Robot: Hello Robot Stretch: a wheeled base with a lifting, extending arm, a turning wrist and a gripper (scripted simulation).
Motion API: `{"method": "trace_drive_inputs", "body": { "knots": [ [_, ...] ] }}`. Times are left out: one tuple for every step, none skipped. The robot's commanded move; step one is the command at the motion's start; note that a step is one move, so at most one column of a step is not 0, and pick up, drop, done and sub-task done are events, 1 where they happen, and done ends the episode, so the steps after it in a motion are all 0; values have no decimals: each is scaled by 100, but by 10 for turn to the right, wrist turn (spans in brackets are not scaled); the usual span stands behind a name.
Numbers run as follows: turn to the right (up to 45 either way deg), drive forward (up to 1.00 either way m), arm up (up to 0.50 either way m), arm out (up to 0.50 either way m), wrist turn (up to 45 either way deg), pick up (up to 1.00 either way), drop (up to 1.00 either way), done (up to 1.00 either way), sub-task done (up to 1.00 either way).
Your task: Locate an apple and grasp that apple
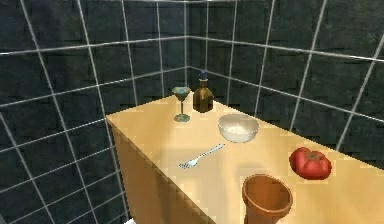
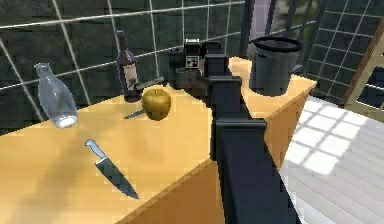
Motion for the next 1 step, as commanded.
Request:
{"method": "trace_drive_inputs", "body": {
  "knots": [
    [0, 0, -10, 0, 0, 0, 0, 0, 0]
  ]
}}
